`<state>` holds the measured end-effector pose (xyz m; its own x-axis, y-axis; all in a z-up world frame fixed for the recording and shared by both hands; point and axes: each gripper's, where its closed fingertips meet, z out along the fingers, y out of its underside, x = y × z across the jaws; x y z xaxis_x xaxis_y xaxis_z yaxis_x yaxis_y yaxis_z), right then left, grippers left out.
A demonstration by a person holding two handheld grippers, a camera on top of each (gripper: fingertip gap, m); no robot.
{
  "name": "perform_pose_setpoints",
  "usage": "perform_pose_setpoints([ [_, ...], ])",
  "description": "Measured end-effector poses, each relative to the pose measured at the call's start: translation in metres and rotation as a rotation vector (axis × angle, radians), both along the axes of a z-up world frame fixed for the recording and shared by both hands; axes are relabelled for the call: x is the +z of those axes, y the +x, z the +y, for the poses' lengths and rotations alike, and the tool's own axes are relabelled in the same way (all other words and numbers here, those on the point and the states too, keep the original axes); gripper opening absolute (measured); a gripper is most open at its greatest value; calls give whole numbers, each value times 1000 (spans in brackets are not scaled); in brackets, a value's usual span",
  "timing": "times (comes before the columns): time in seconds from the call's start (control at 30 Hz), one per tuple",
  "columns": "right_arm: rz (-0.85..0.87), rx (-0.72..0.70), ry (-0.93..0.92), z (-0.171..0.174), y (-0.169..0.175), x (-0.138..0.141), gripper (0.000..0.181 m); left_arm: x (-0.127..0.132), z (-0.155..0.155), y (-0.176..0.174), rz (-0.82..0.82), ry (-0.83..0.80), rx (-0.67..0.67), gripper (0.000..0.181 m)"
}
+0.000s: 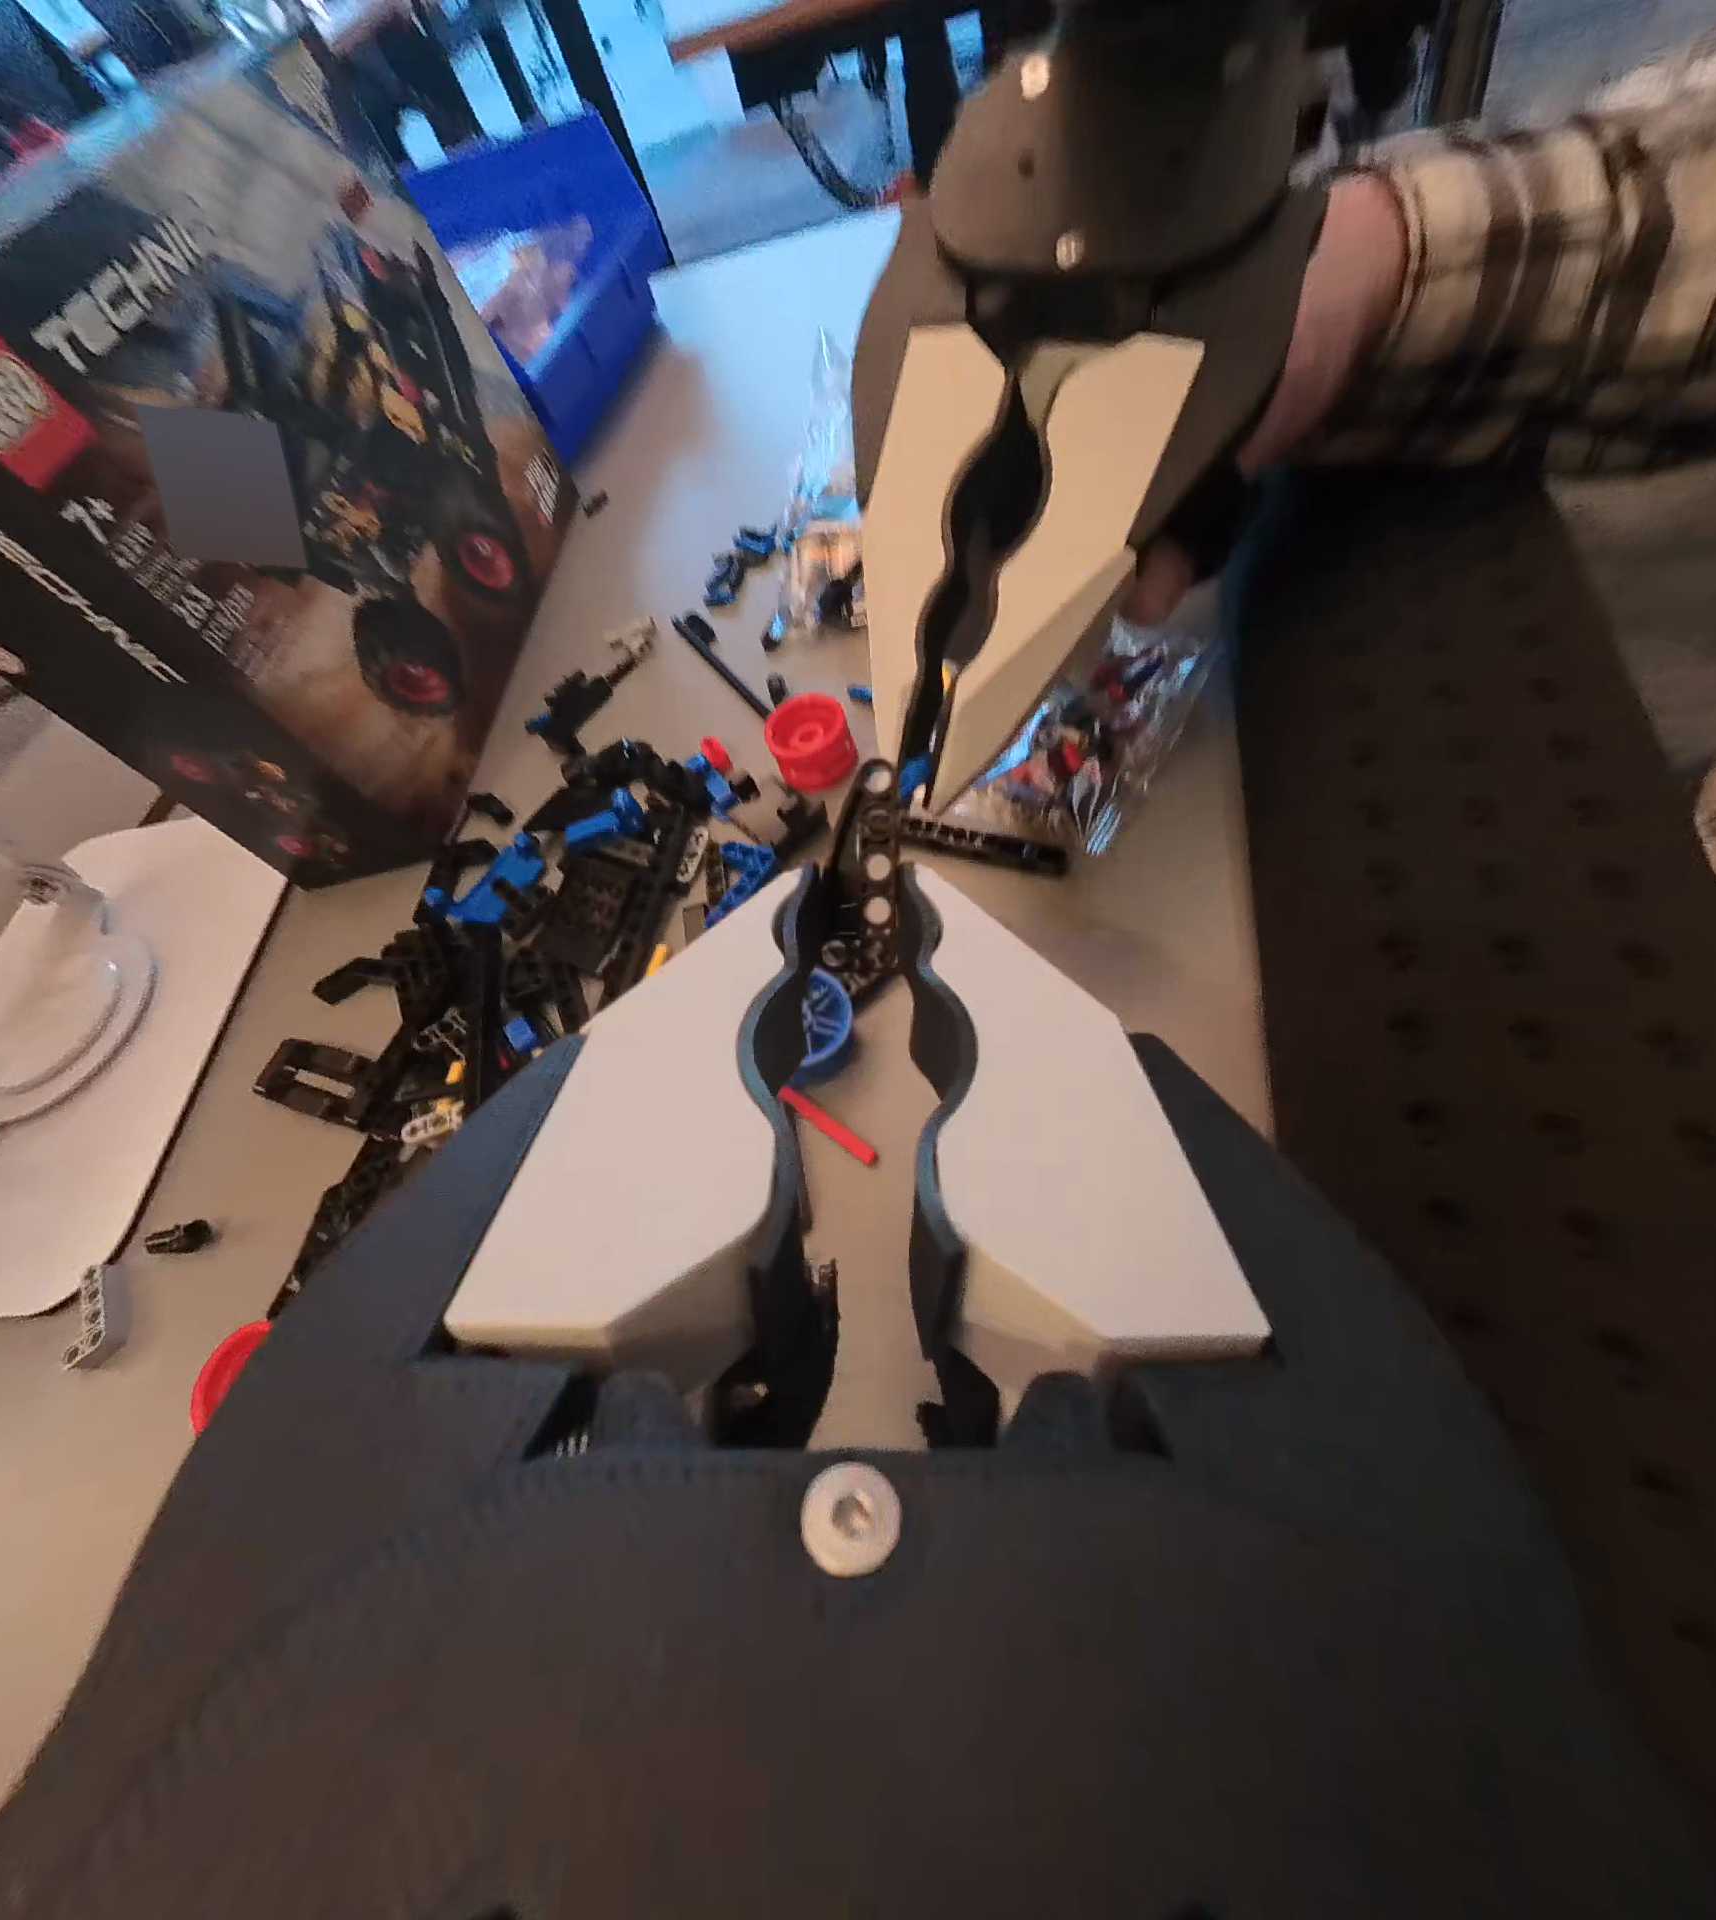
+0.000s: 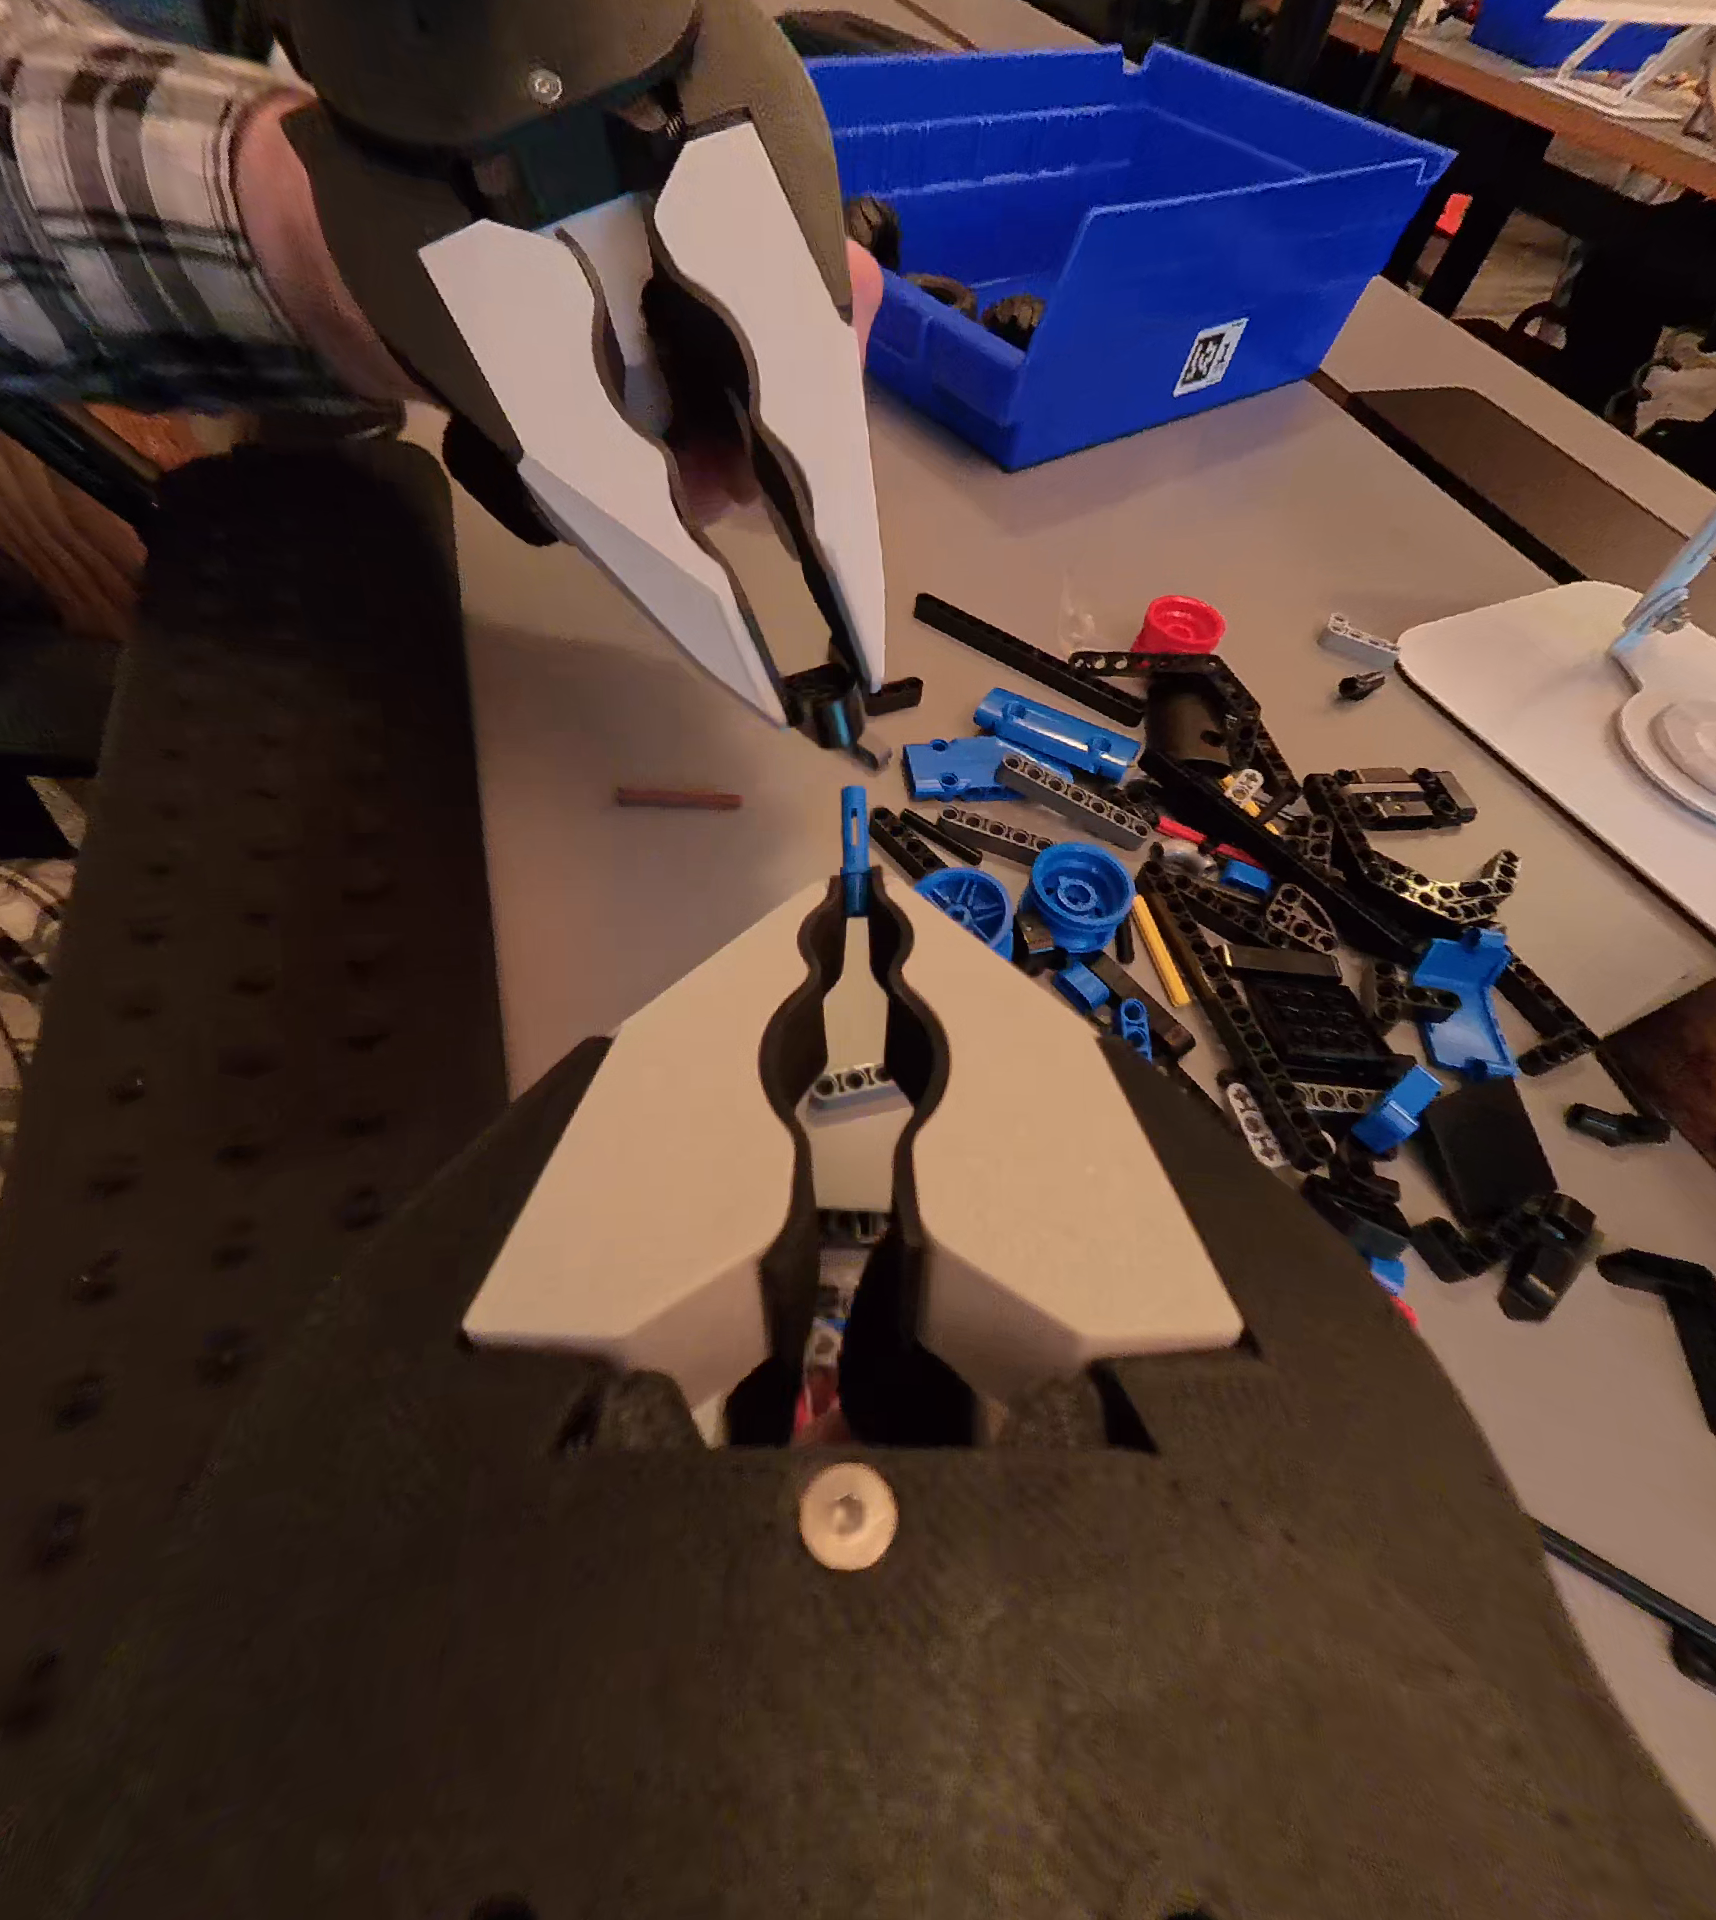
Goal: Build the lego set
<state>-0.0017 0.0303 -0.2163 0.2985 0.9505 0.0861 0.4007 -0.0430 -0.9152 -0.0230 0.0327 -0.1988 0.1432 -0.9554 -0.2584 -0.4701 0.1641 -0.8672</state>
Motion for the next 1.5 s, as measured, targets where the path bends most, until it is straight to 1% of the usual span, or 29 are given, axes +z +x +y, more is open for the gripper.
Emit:
perform_pose_setpoints([
  [0.13,15,4,-22,0,-3,-1,2,12,-5,6,-59,26,3,12],
  [0.23,57,9,-27,-1,-4,5,2,13,-5,10,-68,36,8,12],
  [0.37,99,20,-32,-2,-3,12,2,11,-4,13,-99,-8,12,12],
  [0.67,68,-4,10,2,-1,11,2,5,-2,12,-202,-200,29,12],
  [0.87,27,-20,55,3,-3,8,2,0,-2,11,-287,-370,34,12],
  [1.07,-15,-37,108,4,-2,7,1,-1,-1,10,-345,-466,32,12],
  [1.23,-35,-53,152,4,-2,9,1,3,-1,11,-426,-604,6,12],
  [1.33,-27,-60,163,4,-1,12,1,7,-3,11,-472,-677,-36,12],
  [1.5,-28,-72,177,5,1,14,1,7,-5,13,-492,-731,-55,12],
])
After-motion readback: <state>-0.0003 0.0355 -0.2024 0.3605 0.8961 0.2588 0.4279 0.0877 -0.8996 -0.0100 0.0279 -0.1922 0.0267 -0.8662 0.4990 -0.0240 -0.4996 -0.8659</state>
